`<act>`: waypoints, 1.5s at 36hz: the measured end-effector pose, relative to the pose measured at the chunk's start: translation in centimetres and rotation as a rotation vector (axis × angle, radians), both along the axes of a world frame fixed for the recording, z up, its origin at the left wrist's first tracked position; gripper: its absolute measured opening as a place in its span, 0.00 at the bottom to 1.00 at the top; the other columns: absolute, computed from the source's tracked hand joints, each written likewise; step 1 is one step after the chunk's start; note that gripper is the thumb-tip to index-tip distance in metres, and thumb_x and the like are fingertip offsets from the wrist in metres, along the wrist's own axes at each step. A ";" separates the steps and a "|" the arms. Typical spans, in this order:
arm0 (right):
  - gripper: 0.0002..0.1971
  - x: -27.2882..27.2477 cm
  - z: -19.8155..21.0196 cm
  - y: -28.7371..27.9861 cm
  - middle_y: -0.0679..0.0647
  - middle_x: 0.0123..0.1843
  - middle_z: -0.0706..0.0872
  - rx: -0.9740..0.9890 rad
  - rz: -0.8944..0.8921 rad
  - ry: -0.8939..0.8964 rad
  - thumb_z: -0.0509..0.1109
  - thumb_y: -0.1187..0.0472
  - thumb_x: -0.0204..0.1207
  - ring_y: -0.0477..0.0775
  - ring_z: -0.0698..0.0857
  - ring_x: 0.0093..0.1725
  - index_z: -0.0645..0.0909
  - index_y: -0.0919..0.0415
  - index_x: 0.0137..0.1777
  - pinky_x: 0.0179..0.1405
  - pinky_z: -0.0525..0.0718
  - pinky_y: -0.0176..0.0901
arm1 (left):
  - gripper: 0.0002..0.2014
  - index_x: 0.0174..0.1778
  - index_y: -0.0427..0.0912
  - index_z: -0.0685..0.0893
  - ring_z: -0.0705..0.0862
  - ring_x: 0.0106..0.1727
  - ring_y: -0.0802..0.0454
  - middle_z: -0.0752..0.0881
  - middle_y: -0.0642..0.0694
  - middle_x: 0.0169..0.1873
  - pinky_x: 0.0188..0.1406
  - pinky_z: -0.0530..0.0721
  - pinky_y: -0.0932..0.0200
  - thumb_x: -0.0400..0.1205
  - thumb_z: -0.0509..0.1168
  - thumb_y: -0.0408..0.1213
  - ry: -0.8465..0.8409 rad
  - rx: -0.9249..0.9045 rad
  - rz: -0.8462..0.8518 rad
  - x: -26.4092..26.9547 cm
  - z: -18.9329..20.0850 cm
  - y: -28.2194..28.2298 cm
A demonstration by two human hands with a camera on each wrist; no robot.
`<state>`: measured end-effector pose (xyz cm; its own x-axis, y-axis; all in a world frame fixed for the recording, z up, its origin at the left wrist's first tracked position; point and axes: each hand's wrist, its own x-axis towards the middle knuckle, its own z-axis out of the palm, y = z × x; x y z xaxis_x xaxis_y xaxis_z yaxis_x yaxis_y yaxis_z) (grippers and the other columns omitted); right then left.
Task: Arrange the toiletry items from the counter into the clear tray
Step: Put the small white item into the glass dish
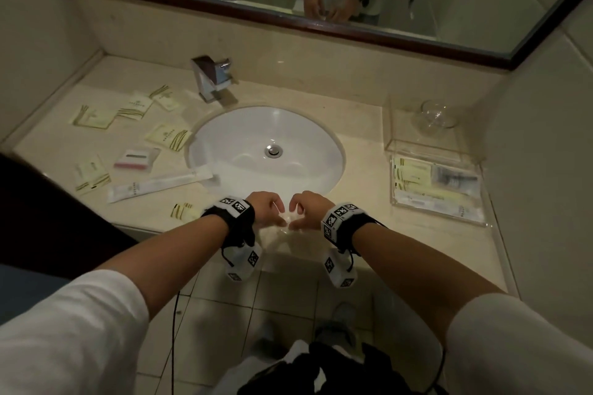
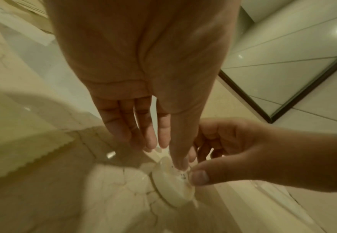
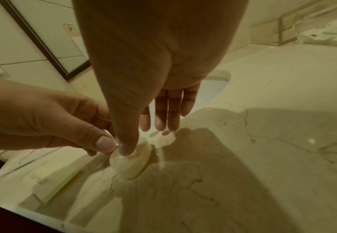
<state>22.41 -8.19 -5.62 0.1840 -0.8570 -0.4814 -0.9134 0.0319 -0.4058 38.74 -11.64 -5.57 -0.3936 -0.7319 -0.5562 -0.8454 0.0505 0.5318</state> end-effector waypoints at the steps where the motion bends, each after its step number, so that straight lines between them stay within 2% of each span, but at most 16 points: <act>1: 0.24 0.1 0.0 0.0 0.48 0.49 0.76 -0.006 0.005 0.007 0.79 0.46 0.64 0.52 0.79 0.46 0.77 0.52 0.56 0.50 0.82 0.48 | 0.18 0.50 0.53 0.83 0.82 0.49 0.55 0.84 0.55 0.45 0.49 0.80 0.62 0.67 0.78 0.49 -0.001 -0.022 -0.015 0.0 -0.1 0.1; 5: 0.23 0.2 -0.2 0.1 0.49 0.49 0.75 -0.027 0.040 0.035 0.79 0.47 0.65 0.53 0.79 0.46 0.77 0.54 0.56 0.50 0.81 0.49 | 0.18 0.52 0.50 0.84 0.81 0.48 0.55 0.83 0.55 0.44 0.53 0.81 0.59 0.68 0.78 0.47 -0.007 -0.080 -0.114 -0.1 -0.7 0.6; 11: 0.19 0.3 -0.2 0.6 0.50 0.48 0.72 -0.040 0.083 0.060 0.76 0.50 0.70 0.51 0.75 0.45 0.79 0.58 0.56 0.45 0.75 0.43 | 0.17 0.51 0.45 0.84 0.77 0.44 0.55 0.80 0.54 0.42 0.36 0.72 0.69 0.68 0.78 0.43 0.002 -0.156 -0.180 -0.1 -1.0 0.8; 14: 0.13 0.5 -0.2 0.9 0.51 0.47 0.72 -0.035 0.067 0.047 0.75 0.53 0.72 0.52 0.73 0.44 0.74 0.55 0.49 0.43 0.71 0.42 | 0.15 0.46 0.48 0.80 0.77 0.44 0.54 0.79 0.54 0.42 0.33 0.69 0.71 0.69 0.77 0.42 0.009 -0.169 -0.196 -0.1 -1.1 0.9; 21: 0.16 0.7 -0.2 1.7 0.57 0.46 0.81 -0.032 -0.030 -0.041 0.76 0.57 0.70 0.55 0.77 0.43 0.71 0.56 0.47 0.42 0.74 0.43 | 0.17 0.43 0.49 0.73 0.79 0.45 0.48 0.82 0.49 0.44 0.45 0.77 0.54 0.69 0.77 0.40 0.024 -0.120 -0.155 -0.4 -1.3 1.3; 24: 0.19 0.5 -0.6 1.7 0.61 0.51 0.86 -0.045 -0.063 -0.121 0.77 0.57 0.69 0.59 0.82 0.47 0.76 0.62 0.55 0.47 0.77 0.44 | 0.17 0.43 0.50 0.72 0.81 0.45 0.49 0.82 0.49 0.43 0.47 0.80 0.55 0.70 0.76 0.38 0.093 -0.082 -0.105 -0.5 -1.4 1.3; 27: 0.16 -0.5 -0.5 1.2 0.59 0.53 0.87 -0.061 -0.105 -0.180 0.77 0.59 0.70 0.56 0.83 0.49 0.80 0.63 0.56 0.49 0.78 0.41 | 0.13 0.44 0.50 0.75 0.82 0.44 0.51 0.83 0.49 0.44 0.46 0.81 0.58 0.73 0.73 0.36 0.160 -0.039 -0.067 -0.8 -1.1 0.7; 31: 0.11 -3.6 0.3 -0.1 0.54 0.46 0.85 -0.068 -0.270 -0.343 0.75 0.64 0.70 0.53 0.82 0.45 0.83 0.62 0.52 0.39 0.78 0.36 | 0.12 0.42 0.48 0.80 0.86 0.36 0.53 0.85 0.42 0.44 0.42 0.86 0.57 0.73 0.72 0.27 0.375 0.060 0.066 -2.4 -0.1 -0.7; 33: 0.10 -5.5 1.0 -0.8 0.50 0.40 0.83 -0.048 -0.375 -0.462 0.76 0.65 0.70 0.53 0.83 0.41 0.82 0.60 0.50 0.34 0.81 0.37 | 0.09 0.43 0.43 0.80 0.84 0.33 0.56 0.82 0.42 0.39 0.37 0.86 0.65 0.76 0.69 0.25 0.501 0.119 0.154 -4.2 1.2 -1.4; 36: 0.08 -9.0 2.2 -2.0 0.52 0.35 0.84 -0.071 -0.521 -0.636 0.73 0.66 0.74 0.52 0.84 0.34 0.78 0.59 0.49 0.31 0.82 0.41 | 0.06 0.50 0.35 0.81 0.82 0.38 0.51 0.78 0.40 0.38 0.36 0.87 0.69 0.79 0.66 0.24 0.616 0.147 0.234 -8.1 2.9 -3.3; 39: 0.07 -12.5 3.8 -3.2 0.56 0.35 0.85 -0.127 -0.675 -0.785 0.71 0.67 0.76 0.51 0.84 0.32 0.77 0.57 0.49 0.34 0.81 0.43 | 0.06 0.45 0.41 0.81 0.84 0.34 0.53 0.80 0.43 0.33 0.43 0.88 0.65 0.81 0.64 0.25 0.697 0.155 0.293 -12.5 4.4 -5.3; 42: 0.08 -16.3 5.3 -4.6 0.57 0.33 0.84 -0.215 -0.771 -0.872 0.70 0.70 0.76 0.41 0.83 0.24 0.77 0.57 0.46 0.30 0.83 0.33 | 0.08 0.43 0.42 0.80 0.83 0.31 0.54 0.82 0.43 0.33 0.39 0.87 0.67 0.80 0.64 0.24 0.764 0.145 0.321 -17.2 6.1 -7.1; 45: 0.07 -20.5 6.7 -6.0 0.57 0.33 0.84 -0.282 -0.852 -0.885 0.70 0.71 0.75 0.39 0.82 0.21 0.79 0.62 0.50 0.29 0.83 0.30 | 0.08 0.43 0.41 0.81 0.81 0.32 0.51 0.83 0.40 0.35 0.34 0.86 0.70 0.80 0.64 0.24 0.822 0.158 0.363 -22.1 7.1 -8.7; 48: 0.06 -25.3 7.4 -7.4 0.56 0.34 0.85 -0.339 -0.919 -0.858 0.71 0.70 0.75 0.40 0.83 0.23 0.81 0.64 0.50 0.32 0.84 0.34 | 0.07 0.42 0.41 0.82 0.84 0.27 0.55 0.84 0.40 0.35 0.32 0.86 0.69 0.80 0.64 0.24 0.859 0.172 0.406 -27.5 7.5 -10.3; 51: 0.09 -29.0 7.7 -8.5 0.56 0.35 0.85 -0.381 -0.975 -0.814 0.72 0.71 0.74 0.39 0.83 0.23 0.82 0.69 0.54 0.30 0.84 0.31 | 0.07 0.42 0.41 0.81 0.82 0.31 0.50 0.84 0.40 0.35 0.31 0.85 0.67 0.80 0.64 0.24 0.862 0.171 0.418 -31.7 7.6 -11.4; 54: 0.09 -33.0 7.5 -9.8 0.56 0.38 0.87 -0.414 -0.976 -0.731 0.75 0.67 0.71 0.48 0.85 0.32 0.84 0.60 0.51 0.37 0.84 0.39 | 0.06 0.46 0.38 0.81 0.82 0.36 0.51 0.83 0.41 0.38 0.34 0.86 0.68 0.79 0.64 0.23 0.867 0.196 0.403 -35.9 7.8 -12.4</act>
<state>-10.59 -18.03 1.91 -0.4935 -0.8459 -0.2022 -0.1460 0.3097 -0.9396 2.79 -24.06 2.24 -0.4641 -0.8269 -0.3177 -0.0915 -0.3120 0.9457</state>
